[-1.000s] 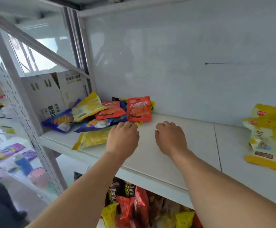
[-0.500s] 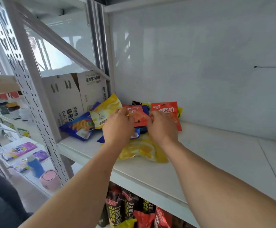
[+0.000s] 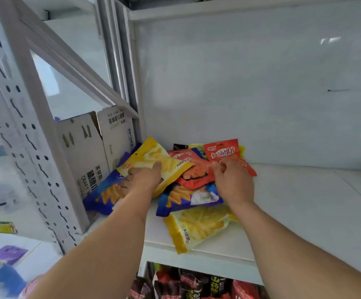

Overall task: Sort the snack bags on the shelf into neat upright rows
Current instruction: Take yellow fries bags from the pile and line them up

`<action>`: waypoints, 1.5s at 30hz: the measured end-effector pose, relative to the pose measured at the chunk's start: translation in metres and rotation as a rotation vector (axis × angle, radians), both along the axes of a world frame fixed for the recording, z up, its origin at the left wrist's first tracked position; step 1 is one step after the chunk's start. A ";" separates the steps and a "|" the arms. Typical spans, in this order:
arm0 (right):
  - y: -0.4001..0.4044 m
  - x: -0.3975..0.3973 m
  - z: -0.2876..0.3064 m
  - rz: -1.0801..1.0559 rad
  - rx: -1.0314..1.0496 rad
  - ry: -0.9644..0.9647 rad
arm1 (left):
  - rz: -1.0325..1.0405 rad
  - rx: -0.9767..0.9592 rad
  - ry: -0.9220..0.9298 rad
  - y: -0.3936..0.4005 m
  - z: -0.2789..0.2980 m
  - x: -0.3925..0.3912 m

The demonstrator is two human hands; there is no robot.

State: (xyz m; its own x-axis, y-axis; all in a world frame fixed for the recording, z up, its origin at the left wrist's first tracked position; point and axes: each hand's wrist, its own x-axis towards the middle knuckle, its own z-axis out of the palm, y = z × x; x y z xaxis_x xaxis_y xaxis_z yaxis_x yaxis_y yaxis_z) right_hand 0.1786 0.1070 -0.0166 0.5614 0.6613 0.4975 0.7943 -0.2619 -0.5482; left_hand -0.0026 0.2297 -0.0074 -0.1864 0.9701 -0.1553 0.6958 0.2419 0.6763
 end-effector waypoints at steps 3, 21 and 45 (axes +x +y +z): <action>-0.012 -0.014 -0.004 -0.126 0.036 0.048 | -0.130 0.027 0.048 -0.015 -0.002 -0.004; -0.104 -0.071 -0.030 -0.599 0.004 0.657 | -0.569 0.182 -0.266 -0.076 0.009 -0.014; -0.114 -0.032 -0.001 -0.280 0.361 1.375 | -0.626 0.202 -0.328 -0.088 0.032 0.020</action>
State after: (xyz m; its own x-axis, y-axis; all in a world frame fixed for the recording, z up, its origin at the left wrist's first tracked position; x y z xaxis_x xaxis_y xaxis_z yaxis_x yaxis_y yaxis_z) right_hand 0.1461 -0.0072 -0.0180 0.8108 0.4092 -0.4184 -0.4575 -0.0026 -0.8892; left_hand 0.0179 0.1417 0.0241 0.4369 0.8955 0.0852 0.4173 -0.2857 0.8627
